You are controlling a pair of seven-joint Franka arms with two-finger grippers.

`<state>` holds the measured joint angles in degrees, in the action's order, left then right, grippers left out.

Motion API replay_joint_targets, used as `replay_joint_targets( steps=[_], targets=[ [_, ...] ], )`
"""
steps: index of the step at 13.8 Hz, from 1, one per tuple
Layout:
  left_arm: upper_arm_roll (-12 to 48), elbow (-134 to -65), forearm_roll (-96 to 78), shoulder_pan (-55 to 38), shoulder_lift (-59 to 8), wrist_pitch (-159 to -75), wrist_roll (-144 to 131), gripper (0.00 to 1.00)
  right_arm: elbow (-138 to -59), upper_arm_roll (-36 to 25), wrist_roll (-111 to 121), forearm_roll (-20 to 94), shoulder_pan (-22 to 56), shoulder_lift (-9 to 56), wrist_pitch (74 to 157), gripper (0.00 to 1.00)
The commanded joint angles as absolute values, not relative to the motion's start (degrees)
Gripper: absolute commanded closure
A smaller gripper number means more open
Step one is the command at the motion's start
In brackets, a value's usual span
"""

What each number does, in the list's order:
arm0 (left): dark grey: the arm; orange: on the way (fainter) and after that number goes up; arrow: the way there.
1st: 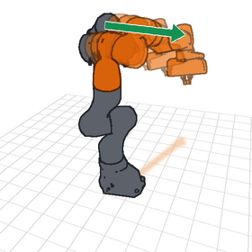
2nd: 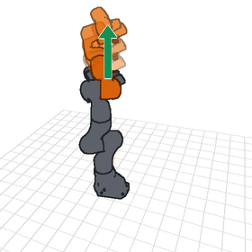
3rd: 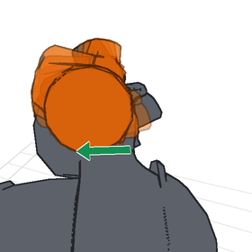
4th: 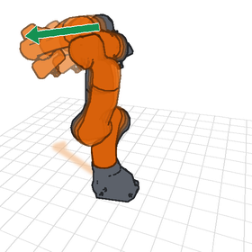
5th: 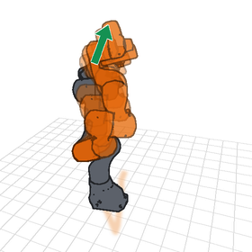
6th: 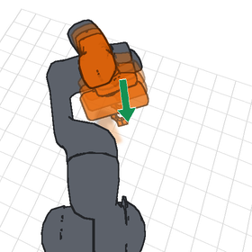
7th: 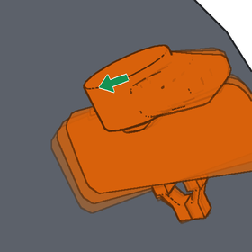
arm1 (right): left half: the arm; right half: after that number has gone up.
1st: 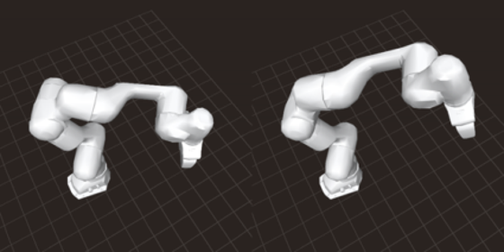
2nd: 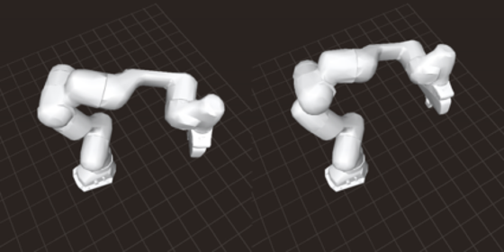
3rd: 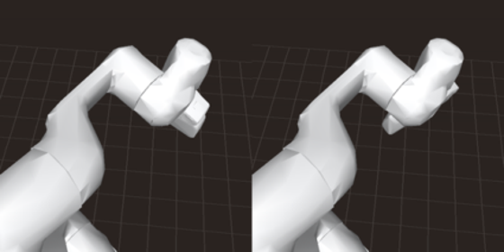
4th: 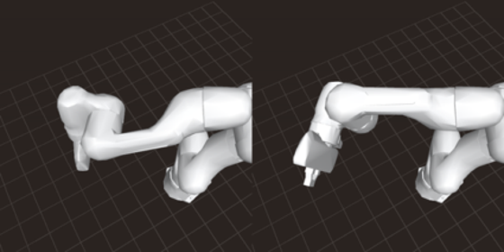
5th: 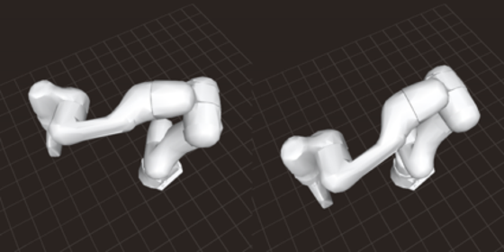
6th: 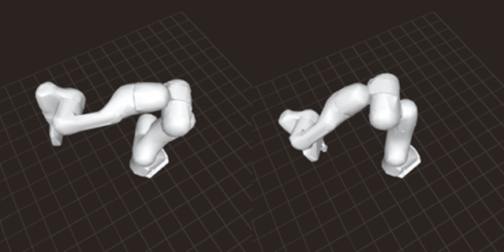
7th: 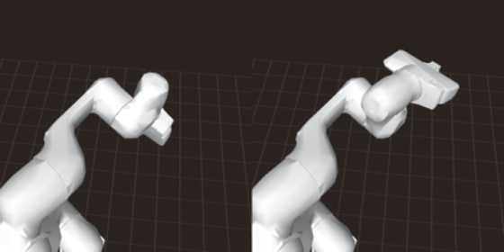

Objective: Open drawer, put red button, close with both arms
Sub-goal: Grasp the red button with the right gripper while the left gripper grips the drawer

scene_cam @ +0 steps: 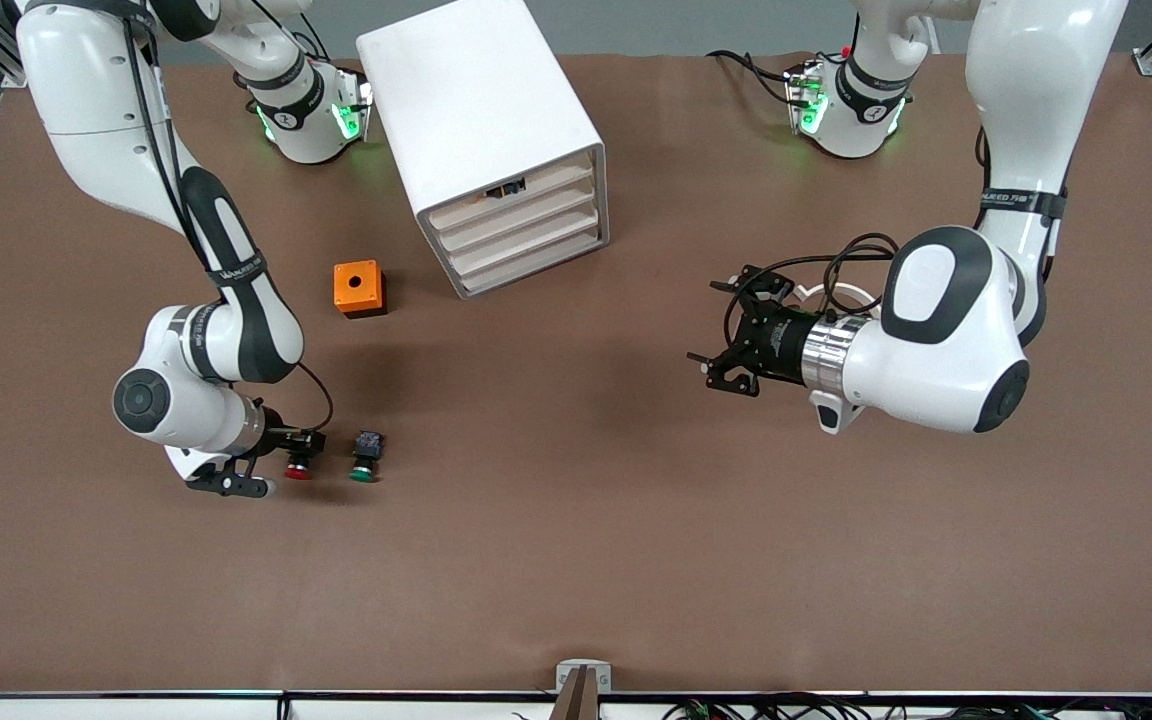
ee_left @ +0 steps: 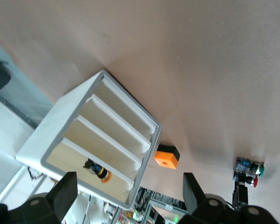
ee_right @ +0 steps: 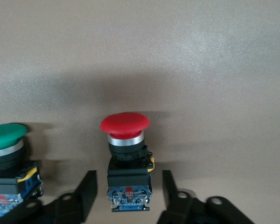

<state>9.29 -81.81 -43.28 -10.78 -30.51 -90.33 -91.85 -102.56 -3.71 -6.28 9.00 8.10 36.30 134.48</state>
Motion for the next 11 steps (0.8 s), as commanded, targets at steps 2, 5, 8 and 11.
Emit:
replay_joint_targets(
  steps=[2,5,8,11],
  targets=[
    [9.2,-81.3,-45.0,-13.4,-31.3,-89.6,-100.1,0.01,-102.1,-3.8,-6.5,10.2,7.7,36.6,134.1,0.74],
    [9.2,-81.2,-45.0,-15.0,-32.4,-89.6,-106.2,0.01,-102.0,-3.8,-6.4,10.2,8.0,35.3,133.6,0.91],
    [9.2,-81.2,-44.9,-17.6,-34.1,-89.6,-112.8,0.03,-101.7,-3.9,-6.3,10.2,7.8,32.1,130.0,0.96],
    [9.3,-81.3,-45.1,-19.1,-35.7,-86.5,-119.1,0.07,-101.3,-3.9,-6.3,10.2,8.3,28.1,124.7,0.96]
  ],
)
